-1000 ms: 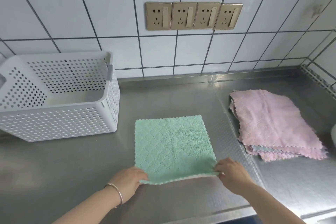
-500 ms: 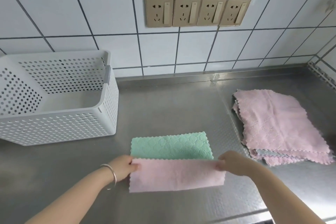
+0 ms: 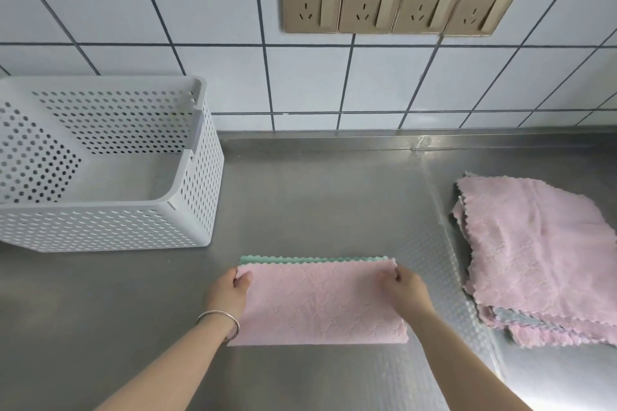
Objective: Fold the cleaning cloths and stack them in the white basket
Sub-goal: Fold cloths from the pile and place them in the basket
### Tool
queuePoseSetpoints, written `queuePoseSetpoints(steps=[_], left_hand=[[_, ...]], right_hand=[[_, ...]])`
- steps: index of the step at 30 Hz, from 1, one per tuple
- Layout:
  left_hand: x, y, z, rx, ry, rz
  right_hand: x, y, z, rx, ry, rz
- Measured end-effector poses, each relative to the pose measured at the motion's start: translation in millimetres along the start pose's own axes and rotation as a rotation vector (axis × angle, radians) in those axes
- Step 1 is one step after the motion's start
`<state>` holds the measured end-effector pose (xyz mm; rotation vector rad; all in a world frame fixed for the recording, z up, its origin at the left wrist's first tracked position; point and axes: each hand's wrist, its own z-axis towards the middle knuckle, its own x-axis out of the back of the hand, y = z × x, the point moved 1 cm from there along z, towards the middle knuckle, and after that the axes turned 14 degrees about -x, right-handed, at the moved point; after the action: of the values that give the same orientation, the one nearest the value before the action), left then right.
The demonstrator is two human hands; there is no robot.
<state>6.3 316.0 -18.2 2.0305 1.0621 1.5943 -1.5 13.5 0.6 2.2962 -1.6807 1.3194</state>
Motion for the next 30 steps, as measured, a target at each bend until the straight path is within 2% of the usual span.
queuePoseSetpoints(steps=[4, 20, 30], left_hand=[[-3, 2, 7, 0.004, 0.001, 0.108], [-6, 6, 18, 0.038, -0.002, 0.195], [-6, 7, 24, 0.051, -0.040, 0.299]], right_hand=[[-2, -2, 5, -0.019, 0.013, -0.033], [-13, -6, 8, -0.099, 0.142, -0.091], [-16, -8, 6, -0.138, 0.148, -0.074]])
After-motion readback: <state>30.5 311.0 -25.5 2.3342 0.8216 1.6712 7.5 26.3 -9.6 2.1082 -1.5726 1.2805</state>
